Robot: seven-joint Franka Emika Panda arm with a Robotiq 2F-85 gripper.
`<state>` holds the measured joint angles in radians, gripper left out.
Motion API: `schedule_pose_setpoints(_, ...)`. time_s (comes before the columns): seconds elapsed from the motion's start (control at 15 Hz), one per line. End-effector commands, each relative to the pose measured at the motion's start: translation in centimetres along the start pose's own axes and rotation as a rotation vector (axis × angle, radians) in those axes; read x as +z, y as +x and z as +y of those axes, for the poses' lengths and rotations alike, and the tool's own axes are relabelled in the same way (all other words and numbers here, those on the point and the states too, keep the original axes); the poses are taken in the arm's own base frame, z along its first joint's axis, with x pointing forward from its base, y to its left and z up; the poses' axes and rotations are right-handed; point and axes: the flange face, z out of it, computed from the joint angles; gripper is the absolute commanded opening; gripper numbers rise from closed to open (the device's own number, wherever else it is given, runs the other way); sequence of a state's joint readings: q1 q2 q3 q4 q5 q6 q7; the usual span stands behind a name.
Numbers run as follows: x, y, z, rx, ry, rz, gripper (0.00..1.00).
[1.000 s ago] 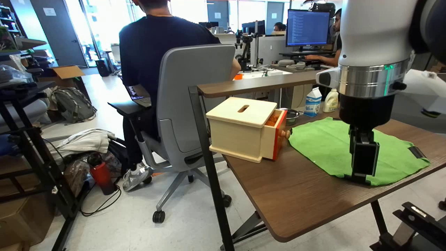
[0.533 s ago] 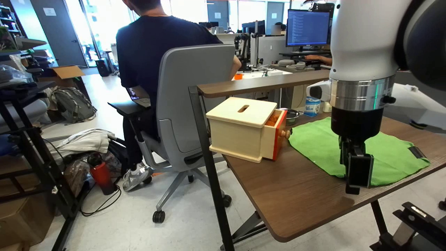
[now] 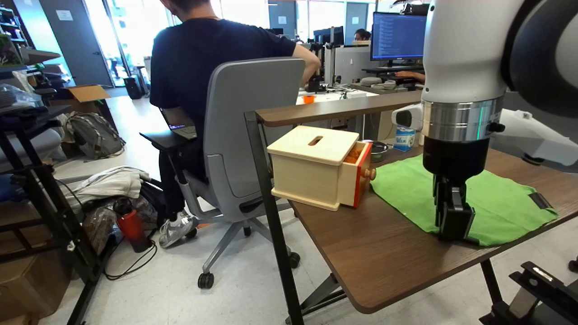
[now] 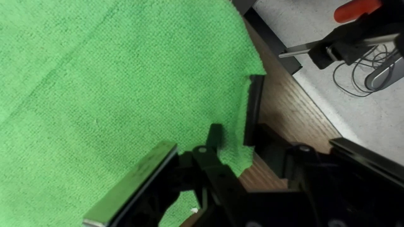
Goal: Fold the green cloth
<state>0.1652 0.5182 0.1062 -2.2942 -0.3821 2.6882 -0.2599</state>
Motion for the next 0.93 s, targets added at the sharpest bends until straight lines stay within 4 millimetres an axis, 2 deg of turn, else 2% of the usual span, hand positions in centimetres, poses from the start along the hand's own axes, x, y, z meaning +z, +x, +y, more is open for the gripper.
schedule_pose_setpoints(0.0, 0.3, 0.2, 0.7, -0.002, 0.010, 0.019, 0.04)
schedule_pose_setpoints(0.13, 0.1, 0.1, 0.8, 0.004, 0.005, 0.019, 0.00)
schedule_pose_setpoints(0.4, -0.6, 0.0, 0.5, 0.013, -0.009, 0.019, 0.03)
schedule_pose_setpoints(0.6, -2.0, -0.4, 0.5, 0.017, -0.004, 0.034, 0.03)
schedule_pose_setpoints(0.87, -5.2, -1.7, 2.7, 0.067, -0.032, 0.069, 0.03)
